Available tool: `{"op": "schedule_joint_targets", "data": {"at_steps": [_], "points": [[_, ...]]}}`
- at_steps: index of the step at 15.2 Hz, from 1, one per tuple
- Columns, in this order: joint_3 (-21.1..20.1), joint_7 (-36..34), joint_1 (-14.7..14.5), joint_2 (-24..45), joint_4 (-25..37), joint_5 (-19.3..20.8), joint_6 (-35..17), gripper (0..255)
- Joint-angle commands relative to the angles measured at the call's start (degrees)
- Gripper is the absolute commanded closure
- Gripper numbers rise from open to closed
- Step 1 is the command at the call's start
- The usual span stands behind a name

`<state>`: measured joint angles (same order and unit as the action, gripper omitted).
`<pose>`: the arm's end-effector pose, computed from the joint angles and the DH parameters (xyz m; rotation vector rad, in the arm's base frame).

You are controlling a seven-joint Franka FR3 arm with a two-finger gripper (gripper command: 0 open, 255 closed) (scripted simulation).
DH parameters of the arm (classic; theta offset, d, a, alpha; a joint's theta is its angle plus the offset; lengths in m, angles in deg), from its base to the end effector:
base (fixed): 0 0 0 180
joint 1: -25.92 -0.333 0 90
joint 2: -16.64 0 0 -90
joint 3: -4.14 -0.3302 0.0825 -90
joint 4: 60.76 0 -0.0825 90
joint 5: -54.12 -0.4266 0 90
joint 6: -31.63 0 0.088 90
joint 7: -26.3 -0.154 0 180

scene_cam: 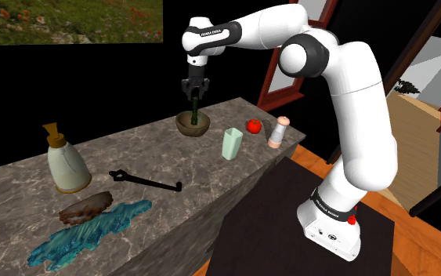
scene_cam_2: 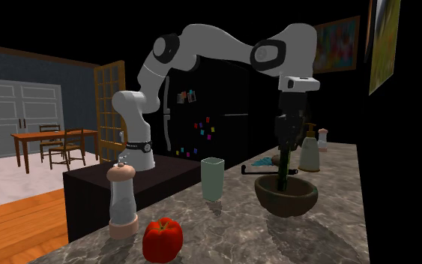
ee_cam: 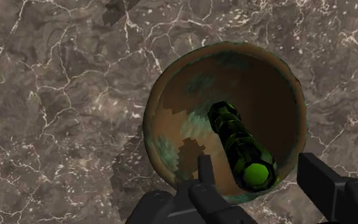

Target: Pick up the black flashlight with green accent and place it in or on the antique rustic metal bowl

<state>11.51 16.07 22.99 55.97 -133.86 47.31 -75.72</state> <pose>0.7730 -0.0266 0.2913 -3.0852 0.4202 0.1317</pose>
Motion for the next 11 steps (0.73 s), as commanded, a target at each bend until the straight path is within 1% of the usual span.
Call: {"op": "schedule_joint_targets", "data": {"at_steps": [1,5,9,11], "points": [[0.00,0.00,0.00,0.00,0.00,0.00,0.00,0],[0.00,0.00,0.00,0.00,0.00,0.00,0.00,0],[0.13,-0.30,0.41,-0.45,6.58,0.21,7.00,0],[0.13,-0.30,0.41,-0.46,6.57,0.21,6.99,0]]}}
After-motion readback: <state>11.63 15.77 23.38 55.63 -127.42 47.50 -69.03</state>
